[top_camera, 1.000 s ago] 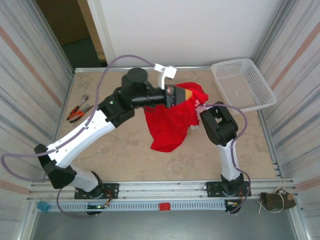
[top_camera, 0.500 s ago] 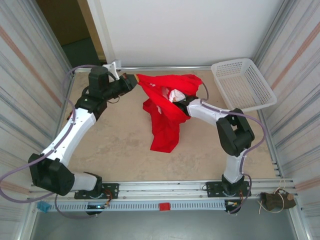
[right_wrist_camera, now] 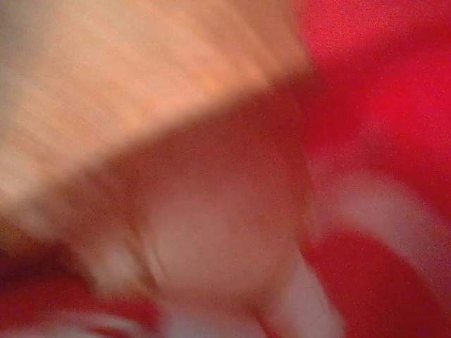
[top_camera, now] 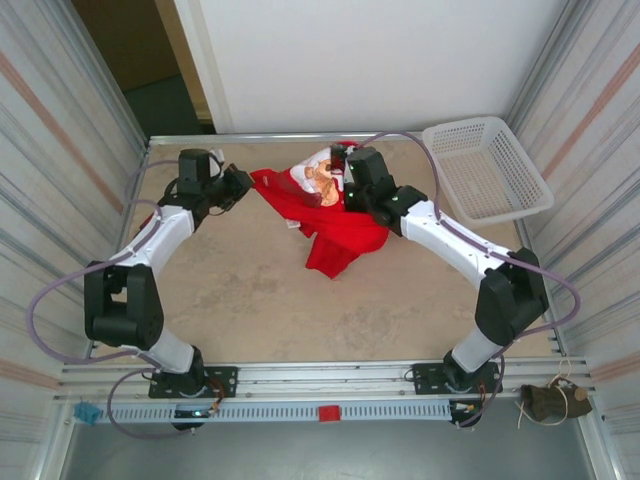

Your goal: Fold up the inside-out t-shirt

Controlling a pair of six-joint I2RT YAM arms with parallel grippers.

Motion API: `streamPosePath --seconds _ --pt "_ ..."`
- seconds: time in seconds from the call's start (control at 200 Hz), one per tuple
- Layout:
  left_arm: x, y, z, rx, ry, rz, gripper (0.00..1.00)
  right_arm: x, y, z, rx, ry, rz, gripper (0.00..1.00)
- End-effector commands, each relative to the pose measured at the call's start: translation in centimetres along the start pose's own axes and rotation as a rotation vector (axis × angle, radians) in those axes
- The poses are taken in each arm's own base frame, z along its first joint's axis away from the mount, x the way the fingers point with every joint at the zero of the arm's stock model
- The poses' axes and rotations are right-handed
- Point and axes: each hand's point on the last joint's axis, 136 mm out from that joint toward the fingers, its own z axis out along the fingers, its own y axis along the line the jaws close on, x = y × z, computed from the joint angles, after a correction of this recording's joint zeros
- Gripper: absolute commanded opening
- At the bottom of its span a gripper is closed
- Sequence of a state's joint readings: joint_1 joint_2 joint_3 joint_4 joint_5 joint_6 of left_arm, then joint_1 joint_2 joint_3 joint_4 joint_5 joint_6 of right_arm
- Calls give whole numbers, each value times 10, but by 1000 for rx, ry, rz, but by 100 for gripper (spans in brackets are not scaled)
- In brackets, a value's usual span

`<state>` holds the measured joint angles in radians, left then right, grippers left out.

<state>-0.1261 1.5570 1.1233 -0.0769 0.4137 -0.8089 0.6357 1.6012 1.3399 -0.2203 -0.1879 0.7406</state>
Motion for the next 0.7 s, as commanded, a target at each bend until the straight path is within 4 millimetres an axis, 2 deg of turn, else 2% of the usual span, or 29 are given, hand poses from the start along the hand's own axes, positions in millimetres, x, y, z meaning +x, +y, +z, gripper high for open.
streamPosePath --seconds 0.0,0.03,0.11,0.19,0.276,0.346,0.426,0.546,0.636,0.696 --pt "-7 -3 -1 5 -8 35 0 -19 32 -28 -71 -61 -62 0" --pt "-6 -1 0 -4 0 49 9 -23 33 -31 -76 -71 -62 0" --pt "-5 1 -4 -29 12 91 46 -35 41 -40 -97 -95 -60 0" --pt "-5 0 -14 -48 2 139 62 -50 51 -50 -110 -131 -68 0" --pt "-4 -5 -30 -47 -9 179 69 -65 59 -63 -95 -162 -89 0" --pt "-1 -21 -51 -14 -34 214 70 -75 59 -70 -50 -186 -113 0" --pt "7 -57 -77 63 -83 269 75 -80 56 -73 -13 -203 -126 0" --pt "35 -123 -107 209 -113 393 78 -81 48 -70 89 -223 -177 0" --pt "60 -163 -116 302 -114 485 80 -82 43 -65 129 -231 -186 0" --pt "75 -183 -113 361 -98 533 81 -81 41 -61 153 -229 -192 0"
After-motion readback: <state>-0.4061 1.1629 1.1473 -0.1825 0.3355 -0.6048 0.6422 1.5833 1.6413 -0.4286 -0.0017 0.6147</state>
